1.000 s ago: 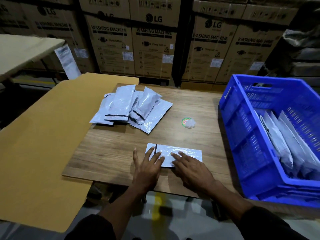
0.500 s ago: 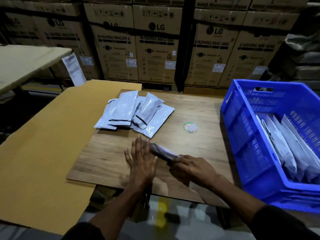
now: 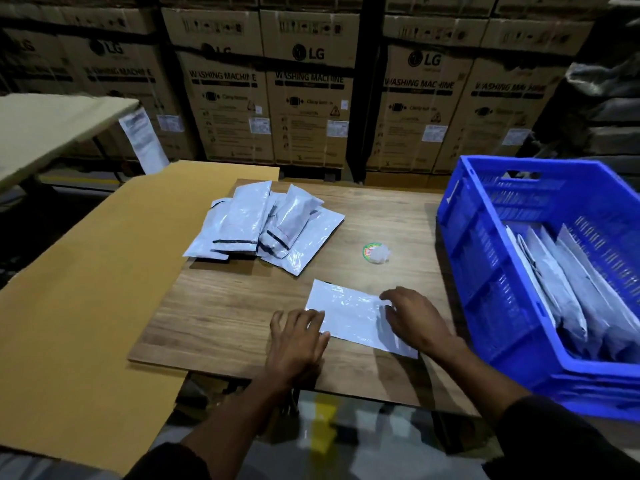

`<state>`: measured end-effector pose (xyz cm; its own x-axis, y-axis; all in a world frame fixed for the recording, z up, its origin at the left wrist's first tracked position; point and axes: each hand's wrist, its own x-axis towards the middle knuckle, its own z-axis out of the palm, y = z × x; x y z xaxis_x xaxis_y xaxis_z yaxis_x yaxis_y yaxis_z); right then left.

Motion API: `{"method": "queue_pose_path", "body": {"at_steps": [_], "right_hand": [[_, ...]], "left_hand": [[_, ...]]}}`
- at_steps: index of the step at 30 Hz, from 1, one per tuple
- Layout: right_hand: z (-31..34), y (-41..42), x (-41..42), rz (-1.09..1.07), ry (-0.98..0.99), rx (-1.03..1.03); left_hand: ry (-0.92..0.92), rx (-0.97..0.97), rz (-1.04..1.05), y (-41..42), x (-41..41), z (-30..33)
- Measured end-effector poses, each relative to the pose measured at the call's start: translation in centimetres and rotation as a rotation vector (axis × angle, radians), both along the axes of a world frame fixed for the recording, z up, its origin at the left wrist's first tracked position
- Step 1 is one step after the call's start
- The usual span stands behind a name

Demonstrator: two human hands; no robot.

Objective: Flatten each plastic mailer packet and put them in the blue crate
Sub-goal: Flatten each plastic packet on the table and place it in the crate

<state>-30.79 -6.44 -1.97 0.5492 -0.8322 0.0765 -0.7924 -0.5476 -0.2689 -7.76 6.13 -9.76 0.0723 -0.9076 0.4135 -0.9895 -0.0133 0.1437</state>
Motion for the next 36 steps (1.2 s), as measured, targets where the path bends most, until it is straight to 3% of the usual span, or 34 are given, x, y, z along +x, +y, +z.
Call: {"method": "queue_pose_path", "body": {"at_steps": [3, 8, 10, 14, 17, 25, 30, 36], "right_hand": [[-1.9, 1.5, 1.9, 0.105, -0.012, -0.036], [-4.7, 2.8, 3.4, 0.224, 0.140, 0.035], [-5.3, 4.1, 3.6, 0.280, 0.088, -0.002], [-5.5, 6.3, 4.5, 0.268, -0.085, -0.002], [-5.7, 7.0, 5.5, 0.294, -0.121, 0.041], [-7.0, 6.8, 6.3, 0.268, 0.093, 0.027], [-6.8, 6.4, 5.2, 0.101, 0.161, 0.021], [-5.9, 4.3, 1.0, 0.031, 0.295, 0.107]], "left_hand": [[0.040, -0.073, -0.024, -0.4, -0.6, 0.3], [0.205, -0.150, -0.148, -2.8, -2.1, 2.2], [0.342, -0.120, -0.160, -3.3, -2.8, 2.3], [0.839, 0.030, 0.009, -3.0, -4.6, 2.2], [0.953, 0.028, 0.070, -2.5, -4.7, 2.3], [0.587, 0.044, -0.094, -2.8, -3.4, -0.4], [0.327, 0.068, -0.054, -2.5, -1.9, -1.4], [0.170, 0.055, 0.015, -1.9, -1.3, -1.6]]}}
